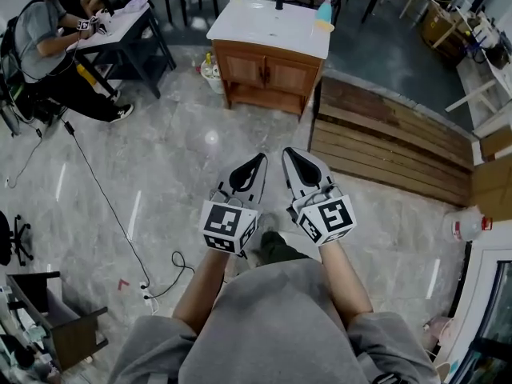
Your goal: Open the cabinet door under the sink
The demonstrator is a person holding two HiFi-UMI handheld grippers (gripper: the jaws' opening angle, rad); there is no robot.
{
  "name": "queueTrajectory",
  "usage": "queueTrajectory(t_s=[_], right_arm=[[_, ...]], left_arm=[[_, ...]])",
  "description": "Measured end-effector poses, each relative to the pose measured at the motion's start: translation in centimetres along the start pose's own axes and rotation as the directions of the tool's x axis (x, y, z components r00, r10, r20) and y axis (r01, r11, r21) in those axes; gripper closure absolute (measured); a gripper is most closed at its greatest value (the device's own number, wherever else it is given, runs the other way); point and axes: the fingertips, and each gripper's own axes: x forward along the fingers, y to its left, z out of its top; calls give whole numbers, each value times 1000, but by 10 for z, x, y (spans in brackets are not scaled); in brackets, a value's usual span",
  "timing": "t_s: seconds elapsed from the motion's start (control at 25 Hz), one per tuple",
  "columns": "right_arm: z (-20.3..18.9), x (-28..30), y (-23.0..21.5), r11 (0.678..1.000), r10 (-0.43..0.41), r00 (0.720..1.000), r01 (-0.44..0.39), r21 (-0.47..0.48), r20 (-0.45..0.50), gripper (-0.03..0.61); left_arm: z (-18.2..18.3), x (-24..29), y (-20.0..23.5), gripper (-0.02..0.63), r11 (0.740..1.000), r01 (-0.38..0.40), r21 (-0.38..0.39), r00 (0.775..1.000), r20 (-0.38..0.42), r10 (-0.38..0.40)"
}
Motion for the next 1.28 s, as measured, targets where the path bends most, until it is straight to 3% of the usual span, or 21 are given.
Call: queueTrajectory(t_s=[0.48,1.28], right_arm=[[-9,73,-70,998,-8,1000,8,57,-2,569],[-28,121,-151,988,-49,999,51,149,-20,569]], left_arm=[[7,87,54,606,1000,-9,19,999,-41,10],[-1,175,87,606,999,9,31,994,-106,-6]])
